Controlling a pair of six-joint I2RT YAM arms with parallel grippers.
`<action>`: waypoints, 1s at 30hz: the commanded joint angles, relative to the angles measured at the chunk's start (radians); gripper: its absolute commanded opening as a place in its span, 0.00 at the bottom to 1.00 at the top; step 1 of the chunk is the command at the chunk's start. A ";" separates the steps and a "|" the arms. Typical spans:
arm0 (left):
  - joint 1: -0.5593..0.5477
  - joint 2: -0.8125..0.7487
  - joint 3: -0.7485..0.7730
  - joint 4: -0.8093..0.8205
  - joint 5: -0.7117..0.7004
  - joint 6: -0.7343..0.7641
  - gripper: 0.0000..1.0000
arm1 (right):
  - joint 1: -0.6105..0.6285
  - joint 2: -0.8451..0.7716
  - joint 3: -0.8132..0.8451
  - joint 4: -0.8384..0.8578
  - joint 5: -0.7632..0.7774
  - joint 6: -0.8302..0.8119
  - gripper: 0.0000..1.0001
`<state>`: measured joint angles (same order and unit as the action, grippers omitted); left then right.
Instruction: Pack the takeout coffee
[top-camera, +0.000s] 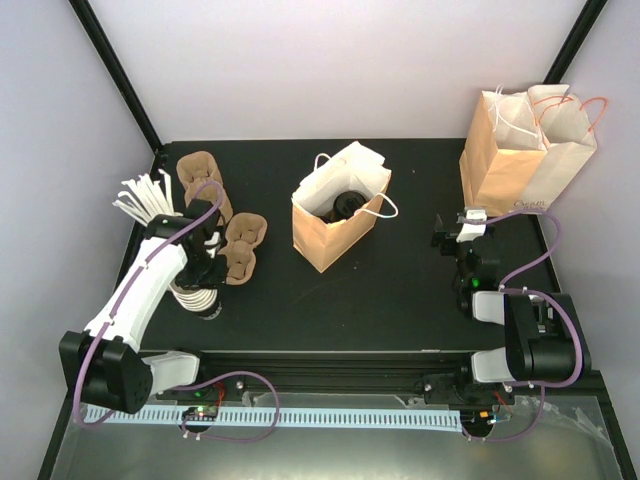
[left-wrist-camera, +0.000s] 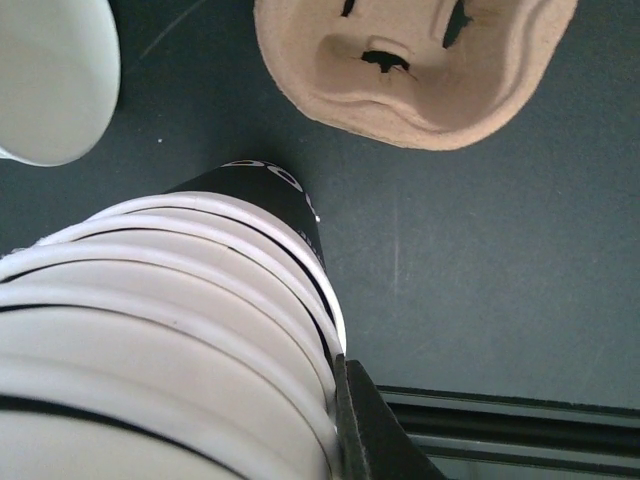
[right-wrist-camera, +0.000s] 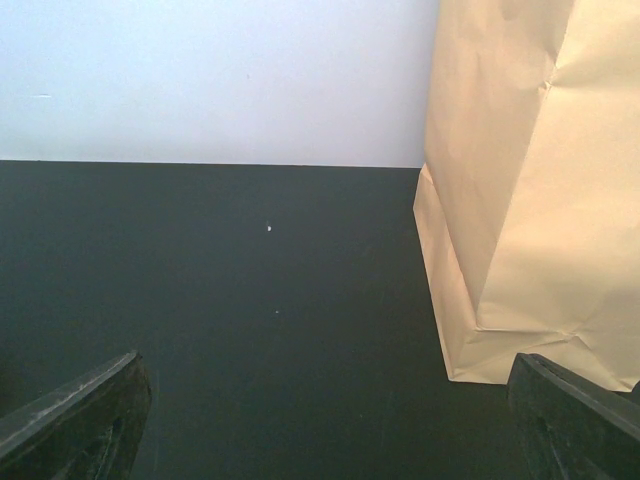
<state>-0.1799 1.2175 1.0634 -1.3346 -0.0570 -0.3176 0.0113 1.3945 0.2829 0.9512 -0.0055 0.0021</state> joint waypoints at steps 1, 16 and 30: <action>-0.026 -0.016 0.051 -0.025 0.106 0.026 0.02 | -0.004 0.004 0.004 0.056 0.013 0.000 1.00; -0.158 0.022 0.128 0.059 0.312 -0.034 0.02 | -0.004 0.004 0.004 0.057 0.013 0.000 1.00; -0.389 0.236 0.299 0.103 0.197 -0.001 0.02 | -0.004 0.004 0.004 0.056 0.013 0.000 1.00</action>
<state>-0.5385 1.4239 1.2816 -1.2625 0.1886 -0.3408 0.0113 1.3945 0.2829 0.9512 -0.0055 0.0025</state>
